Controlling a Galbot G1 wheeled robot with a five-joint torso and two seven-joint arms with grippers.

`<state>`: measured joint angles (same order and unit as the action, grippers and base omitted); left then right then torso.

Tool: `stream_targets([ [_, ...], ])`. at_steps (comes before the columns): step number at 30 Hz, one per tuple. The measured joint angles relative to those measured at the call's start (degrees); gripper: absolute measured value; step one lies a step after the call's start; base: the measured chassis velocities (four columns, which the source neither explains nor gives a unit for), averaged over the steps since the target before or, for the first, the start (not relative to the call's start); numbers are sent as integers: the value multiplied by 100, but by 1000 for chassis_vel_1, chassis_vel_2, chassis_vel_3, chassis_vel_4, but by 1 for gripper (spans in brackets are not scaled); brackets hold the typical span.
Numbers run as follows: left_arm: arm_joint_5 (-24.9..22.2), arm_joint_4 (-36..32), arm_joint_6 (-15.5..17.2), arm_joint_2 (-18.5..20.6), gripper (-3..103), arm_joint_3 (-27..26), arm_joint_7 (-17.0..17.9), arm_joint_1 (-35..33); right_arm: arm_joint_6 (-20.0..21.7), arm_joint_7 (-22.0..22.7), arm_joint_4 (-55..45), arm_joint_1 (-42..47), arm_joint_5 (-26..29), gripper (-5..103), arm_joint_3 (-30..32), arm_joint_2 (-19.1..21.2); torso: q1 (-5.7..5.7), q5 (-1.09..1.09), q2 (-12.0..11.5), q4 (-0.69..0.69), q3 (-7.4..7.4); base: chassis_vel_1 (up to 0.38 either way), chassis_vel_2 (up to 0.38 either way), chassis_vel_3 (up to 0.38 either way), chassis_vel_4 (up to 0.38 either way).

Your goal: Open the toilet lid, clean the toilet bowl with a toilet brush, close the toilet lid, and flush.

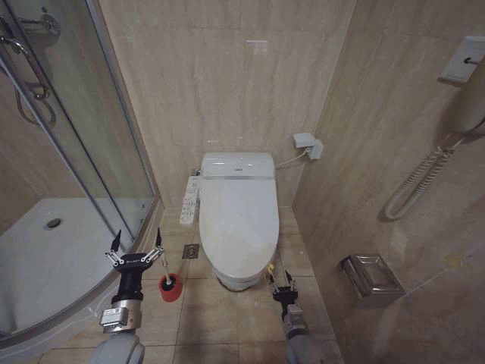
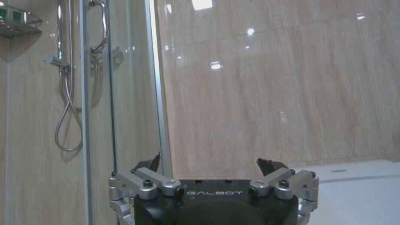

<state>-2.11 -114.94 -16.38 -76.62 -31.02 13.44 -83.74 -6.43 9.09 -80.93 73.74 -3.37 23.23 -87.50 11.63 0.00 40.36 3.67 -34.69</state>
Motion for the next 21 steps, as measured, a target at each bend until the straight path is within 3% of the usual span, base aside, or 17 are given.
stream_targets([
  [6,0,0,0,0,100,0,0,0,-39,-5,-5,46,-1,53,18,-30,0,0,0,0,0,0,0,0,0],
  [7,0,0,0,0,100,0,0,0,-50,-7,-6,58,-2,26,18,-46,0,0,0,0,0,0,0,0,0],
  [14,0,0,0,0,100,0,0,0,-223,-29,65,70,86,26,7,-167,0,0,0,0,0,0,0,0,0],
  [15,0,0,0,0,100,0,0,0,-251,-28,61,69,137,2,6,-193,0,0,0,0,0,0,0,0,0],
  [21,0,0,0,0,100,0,0,0,-290,62,-504,62,482,1,74,-294,0,0,0,0,0,0,0,0,0],
])
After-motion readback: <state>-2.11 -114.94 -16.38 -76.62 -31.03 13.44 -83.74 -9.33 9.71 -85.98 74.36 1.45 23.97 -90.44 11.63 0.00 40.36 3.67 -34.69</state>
